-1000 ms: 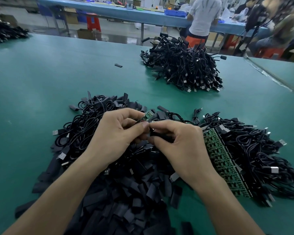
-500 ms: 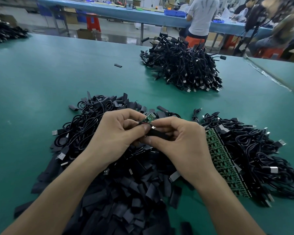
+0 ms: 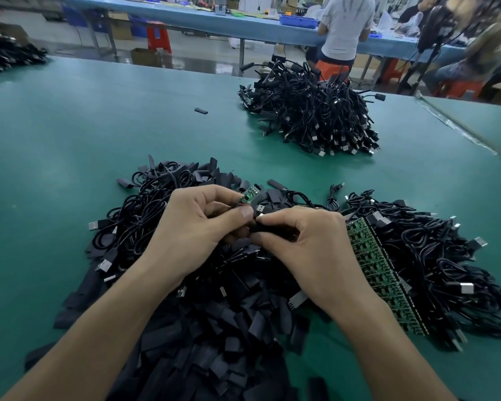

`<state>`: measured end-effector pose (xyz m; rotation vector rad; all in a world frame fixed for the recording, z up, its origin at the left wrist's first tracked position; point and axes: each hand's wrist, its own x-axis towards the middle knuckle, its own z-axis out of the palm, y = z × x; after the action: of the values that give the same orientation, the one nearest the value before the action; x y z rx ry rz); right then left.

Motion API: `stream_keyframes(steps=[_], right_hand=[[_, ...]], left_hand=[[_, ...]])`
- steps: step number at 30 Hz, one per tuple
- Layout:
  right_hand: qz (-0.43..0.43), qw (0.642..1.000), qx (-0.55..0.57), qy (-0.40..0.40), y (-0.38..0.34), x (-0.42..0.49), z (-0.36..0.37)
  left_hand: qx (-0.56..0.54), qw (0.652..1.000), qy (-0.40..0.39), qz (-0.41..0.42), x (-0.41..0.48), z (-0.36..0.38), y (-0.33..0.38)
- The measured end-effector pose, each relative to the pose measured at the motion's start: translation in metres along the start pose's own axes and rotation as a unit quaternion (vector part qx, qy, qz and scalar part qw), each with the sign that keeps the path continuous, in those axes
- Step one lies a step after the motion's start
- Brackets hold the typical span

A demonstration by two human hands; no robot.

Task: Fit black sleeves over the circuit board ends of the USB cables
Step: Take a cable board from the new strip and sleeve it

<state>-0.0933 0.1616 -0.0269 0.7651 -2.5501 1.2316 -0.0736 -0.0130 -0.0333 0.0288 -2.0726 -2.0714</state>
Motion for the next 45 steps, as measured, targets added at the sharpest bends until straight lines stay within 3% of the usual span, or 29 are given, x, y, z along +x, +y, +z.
stream_keyframes(steps=[5,10,15,24,27,30,35,40,45], right_hand=[[0.062,0.962,-0.229,-0.133,0.004,-0.003,0.003],[0.044,0.964,-0.198,-0.173,0.002,-0.006,0.01],[0.027,0.932,-0.272,-0.237,0.002,-0.008,0.016],[0.031,0.959,-0.206,-0.19,0.002,-0.009,0.017],[0.053,0.973,-0.138,-0.177,0.004,-0.005,0.011],[0.087,0.993,-0.009,-0.085,0.002,-0.001,0.005],[0.089,0.989,0.115,0.025,-0.001,0.003,0.002],[0.088,0.979,0.182,0.037,-0.003,0.003,0.003],[0.056,0.987,0.148,0.001,-0.006,0.001,0.003]], left_hand=[[0.011,0.999,0.052,0.004,0.001,-0.004,0.002],[0.059,0.994,0.092,0.026,0.003,-0.005,0.0],[0.071,0.989,0.117,0.054,0.005,-0.006,0.0],[0.085,0.987,0.116,0.064,0.003,-0.005,0.001],[0.081,0.989,0.111,0.056,0.003,-0.005,0.0],[0.082,0.993,0.08,0.043,0.003,-0.004,0.0],[0.063,0.997,0.005,0.045,0.001,-0.002,0.0],[0.068,0.996,0.001,0.054,0.002,-0.003,-0.003],[0.062,0.996,-0.015,0.062,0.001,-0.003,-0.001]])
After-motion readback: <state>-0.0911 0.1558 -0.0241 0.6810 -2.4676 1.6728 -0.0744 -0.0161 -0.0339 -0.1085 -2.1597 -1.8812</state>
